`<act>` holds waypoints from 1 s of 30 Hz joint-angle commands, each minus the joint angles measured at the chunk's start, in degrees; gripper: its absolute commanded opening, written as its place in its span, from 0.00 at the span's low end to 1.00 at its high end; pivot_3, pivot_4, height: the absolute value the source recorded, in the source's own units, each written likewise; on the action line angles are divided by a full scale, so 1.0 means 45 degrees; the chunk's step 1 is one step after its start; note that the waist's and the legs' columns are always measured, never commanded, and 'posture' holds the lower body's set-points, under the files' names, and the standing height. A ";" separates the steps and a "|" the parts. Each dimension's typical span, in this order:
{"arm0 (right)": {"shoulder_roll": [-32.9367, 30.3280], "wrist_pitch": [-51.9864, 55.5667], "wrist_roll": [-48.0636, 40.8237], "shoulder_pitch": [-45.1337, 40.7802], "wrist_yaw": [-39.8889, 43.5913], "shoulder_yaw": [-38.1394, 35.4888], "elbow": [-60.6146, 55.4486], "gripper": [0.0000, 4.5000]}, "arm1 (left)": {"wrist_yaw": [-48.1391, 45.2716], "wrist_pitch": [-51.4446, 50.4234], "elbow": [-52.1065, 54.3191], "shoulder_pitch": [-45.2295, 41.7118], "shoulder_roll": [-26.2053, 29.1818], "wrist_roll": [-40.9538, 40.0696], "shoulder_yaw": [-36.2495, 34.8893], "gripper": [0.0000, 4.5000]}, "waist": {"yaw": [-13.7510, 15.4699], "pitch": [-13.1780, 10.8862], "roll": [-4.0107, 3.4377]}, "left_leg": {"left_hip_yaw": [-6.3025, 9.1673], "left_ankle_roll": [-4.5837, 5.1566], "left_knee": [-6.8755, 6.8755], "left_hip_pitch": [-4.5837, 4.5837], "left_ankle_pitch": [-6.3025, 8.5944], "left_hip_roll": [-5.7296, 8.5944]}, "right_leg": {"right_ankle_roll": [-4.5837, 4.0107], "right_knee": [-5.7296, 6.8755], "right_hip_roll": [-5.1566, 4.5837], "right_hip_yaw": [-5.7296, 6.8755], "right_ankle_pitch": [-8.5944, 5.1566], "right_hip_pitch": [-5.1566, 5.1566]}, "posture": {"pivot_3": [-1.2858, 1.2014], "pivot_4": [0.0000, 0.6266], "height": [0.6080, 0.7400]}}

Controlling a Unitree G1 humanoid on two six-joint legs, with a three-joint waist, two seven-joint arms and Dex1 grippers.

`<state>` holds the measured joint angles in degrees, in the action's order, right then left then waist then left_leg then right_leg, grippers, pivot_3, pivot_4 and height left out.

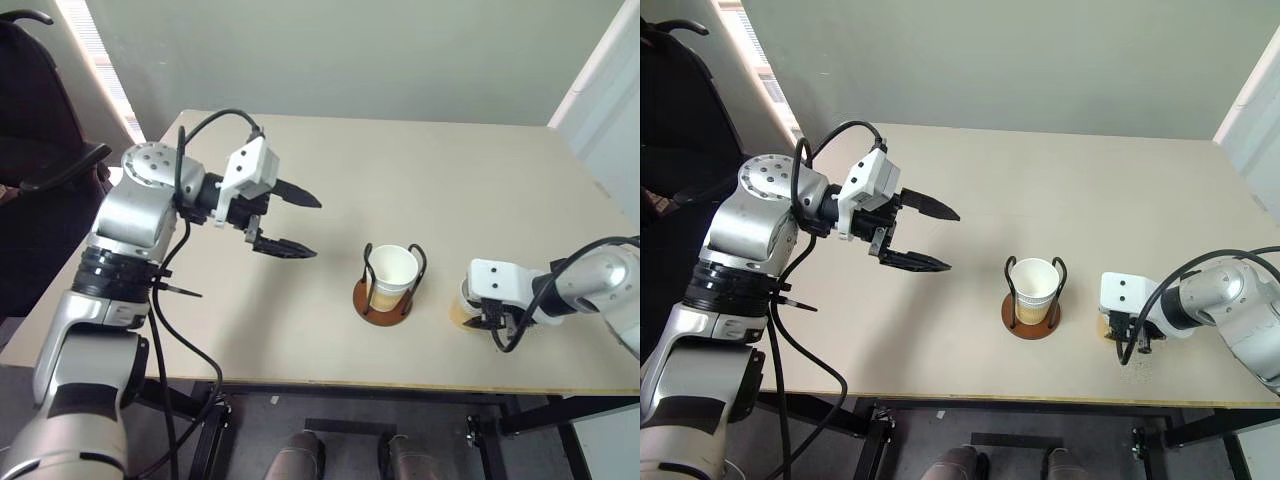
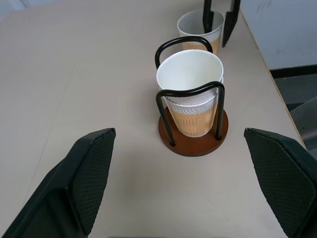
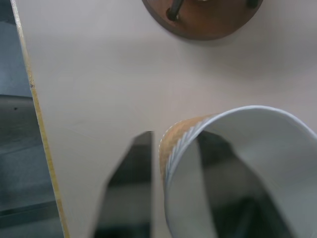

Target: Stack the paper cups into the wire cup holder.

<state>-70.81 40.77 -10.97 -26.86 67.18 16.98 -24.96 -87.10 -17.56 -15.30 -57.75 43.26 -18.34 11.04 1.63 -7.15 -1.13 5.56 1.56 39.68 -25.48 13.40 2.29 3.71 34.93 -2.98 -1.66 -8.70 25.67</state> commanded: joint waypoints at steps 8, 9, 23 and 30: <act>-0.0458 -0.0318 0.0169 -0.0669 0.0848 -0.0879 0.0002 0.01 | 0.0116 0.0298 0.0350 0.0052 -0.0026 -0.0058 -0.0482 1.00 | 0.0002 0.0000 0.0000 | 0.0001 -0.0010 -0.0007 -0.0001 0.0007 0.0000 | -0.0007 -0.0001 0.0000 0.0000 -0.0004 0.0002 | 0.52 0.24 1.00; -0.0515 -0.0375 0.0163 -0.0811 0.0947 -0.0958 0.0069 0.01 | 0.0121 0.0310 0.0346 0.0054 -0.0034 -0.0065 -0.0487 1.00 | 0.0003 0.0000 0.0000 | 0.0001 -0.0010 -0.0007 -0.0001 0.0010 0.0000 | -0.0007 -0.0002 0.0000 0.0000 -0.0004 0.0002 | 0.52 0.24 1.00; 0.2523 0.0550 -0.1086 -0.8792 0.3590 0.0461 0.0777 0.01 | -0.0251 0.0317 0.0352 0.0060 -0.0060 -0.0185 -0.0599 1.00 | -0.0162 0.0000 0.0002 | 0.0037 -0.0059 -0.0153 0.0014 -0.0038 -0.0016 | -0.0099 0.0001 0.0018 0.0022 -0.0023 0.0063 | 0.52 0.24 1.00; 0.3242 -0.0241 -0.0472 -0.8583 0.4019 0.1396 0.1267 0.01 | -0.0308 0.0221 0.0497 0.0013 0.0052 -0.0207 -0.0719 1.00 | -0.0130 0.0000 0.0001 | 0.0037 -0.0075 -0.0143 -0.0011 -0.0047 -0.0002 | -0.0124 -0.0012 0.0002 0.0022 -0.0038 0.0072 | 0.52 0.24 1.00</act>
<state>-56.08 40.92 -14.02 -65.39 84.63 23.54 -19.38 -88.36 -16.51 -14.89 -56.57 42.71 -18.51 9.79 1.05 -7.15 -1.12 5.73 1.22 39.04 -25.53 13.19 2.28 3.11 34.88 -2.97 -1.56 -8.90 25.99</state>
